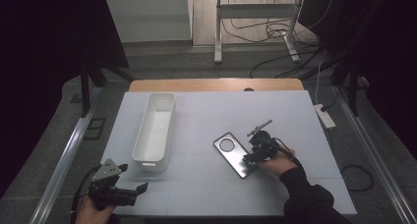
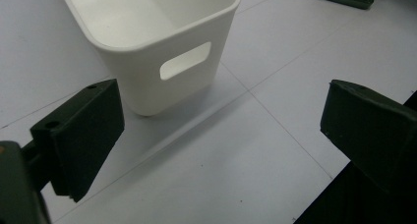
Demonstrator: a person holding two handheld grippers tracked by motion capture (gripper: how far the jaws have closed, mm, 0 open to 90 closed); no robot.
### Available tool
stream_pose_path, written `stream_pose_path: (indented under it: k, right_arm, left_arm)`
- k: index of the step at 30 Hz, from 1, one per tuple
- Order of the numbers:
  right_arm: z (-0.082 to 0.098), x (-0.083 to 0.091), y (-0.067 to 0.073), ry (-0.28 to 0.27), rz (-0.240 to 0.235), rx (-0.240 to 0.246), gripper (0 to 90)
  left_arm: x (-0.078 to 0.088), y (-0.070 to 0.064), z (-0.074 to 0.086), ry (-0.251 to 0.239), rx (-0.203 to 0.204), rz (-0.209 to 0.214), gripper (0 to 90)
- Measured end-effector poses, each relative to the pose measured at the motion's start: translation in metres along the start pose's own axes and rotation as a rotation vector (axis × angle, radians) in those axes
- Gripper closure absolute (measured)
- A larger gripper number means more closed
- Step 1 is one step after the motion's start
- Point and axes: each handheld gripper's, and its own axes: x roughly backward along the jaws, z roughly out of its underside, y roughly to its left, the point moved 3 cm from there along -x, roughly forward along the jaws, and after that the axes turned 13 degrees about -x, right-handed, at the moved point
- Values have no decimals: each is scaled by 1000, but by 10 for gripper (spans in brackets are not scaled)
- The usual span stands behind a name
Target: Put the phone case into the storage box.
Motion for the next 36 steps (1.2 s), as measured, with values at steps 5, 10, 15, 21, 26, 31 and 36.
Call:
stream_pose_path:
  k: [5,10,15,21,26,31,36]
  right_arm:
    - [-1,2,-1,6,-14,36,803]
    - [-1,2,-3,1,-23,16,860]
    - [-1,2,-3,0,-26,-7,882]
    - [0,2,-3,-10,-28,-19,885]
    - [1,2,-3,-23,-26,-31,885]
    - [0,7,-3,-57,-33,-37,885]
    - [0,13,-3,-84,-42,-38,885]
  left_arm:
    - [0,0,0,2,-3,0,38]
    - [0,0,0,3,-3,-1,37]
    - [0,-1,0,1,-10,-9,36]
    - [2,-1,0,-9,-10,-12,37]
    - [1,-1,-1,-2,-9,-20,22]
    - [0,-5,-3,15,-53,-19,22]
    - [-2,-8,-5,31,-93,-20,4]
